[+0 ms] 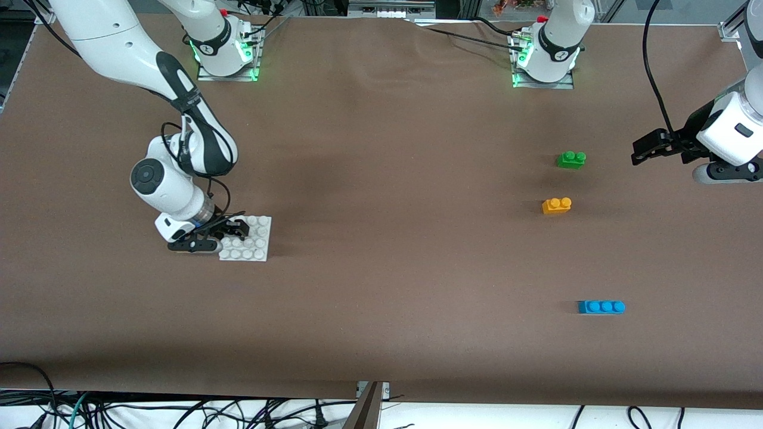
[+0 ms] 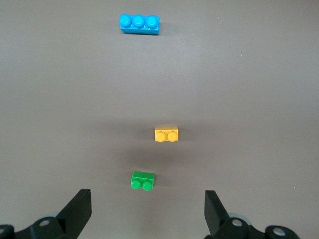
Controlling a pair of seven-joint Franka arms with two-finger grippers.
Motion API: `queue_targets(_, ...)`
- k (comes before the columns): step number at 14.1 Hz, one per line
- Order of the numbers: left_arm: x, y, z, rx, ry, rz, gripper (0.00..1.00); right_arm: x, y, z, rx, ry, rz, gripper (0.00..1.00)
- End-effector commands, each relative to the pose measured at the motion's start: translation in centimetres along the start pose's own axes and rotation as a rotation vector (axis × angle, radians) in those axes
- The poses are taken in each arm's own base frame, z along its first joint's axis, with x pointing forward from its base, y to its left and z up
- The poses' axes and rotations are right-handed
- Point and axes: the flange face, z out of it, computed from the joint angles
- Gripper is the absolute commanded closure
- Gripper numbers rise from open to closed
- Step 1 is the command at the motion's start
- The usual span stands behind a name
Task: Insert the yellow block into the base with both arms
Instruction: 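Lower the right gripper onto the white base plate and grasp it, then slide the white base plate with the right gripper toward the table middle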
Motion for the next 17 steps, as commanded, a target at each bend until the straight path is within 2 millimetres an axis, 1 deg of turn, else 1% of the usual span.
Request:
queue_targets(1,0.0,0.1,-0.6,-0.020,-0.005,0.016,0.00,-1.3,-5.7,1.7,0.031,-0.009,0.033,0.35)
queue_targets(2,0.0,0.1,-0.6,-0.020,-0.005,0.016,0.00,-1.7,-7.5,2.1,0.033,-0.014,0.043,0.35)
queue_targets(4,0.0,0.1,-0.6,-0.020,-0.005,0.016,0.00,-2.2,-10.3,2.0,0.042,-0.009,0.047,0.35)
queue_targets(6,-0.1,0.1,-0.6,-0.020,-0.007,0.016,0.00,-2.7,-13.0,2.3,0.051,-0.009,0.040,0.35)
queue_targets(8,-0.1,0.1,-0.6,-0.020,-0.007,0.016,0.00,-3.3,-16.2,2.8,0.063,-0.007,0.036,0.35)
queue_targets(9,-0.1,0.1,-0.6,-0.020,-0.007,0.016,0.00,-3.5,-17.9,2.9,0.071,-0.004,0.039,0.35)
queue_targets(11,-0.1,0.1,-0.6,-0.020,-0.007,0.016,0.00,-4.3,-22.1,3.3,0.089,0.002,0.046,0.35)
queue_targets(12,-0.1,0.2,-0.6,-0.020,-0.007,0.018,0.00,-5.0,-24.0,3.8,0.094,0.000,0.040,0.35)
queue_targets(13,0.0,0.2,-0.5,-0.019,-0.008,0.018,0.00,-5.5,-25.3,4.1,0.099,0.000,0.033,0.35)
queue_targets(15,-0.1,0.2,-0.6,-0.020,-0.007,0.018,0.00,-6.4,-28.2,4.2,0.116,0.004,0.031,0.35)
queue_targets(17,-0.1,0.2,-0.6,-0.020,-0.007,0.018,0.00,-7.2,-30.3,4.0,0.128,0.009,0.021,0.35)
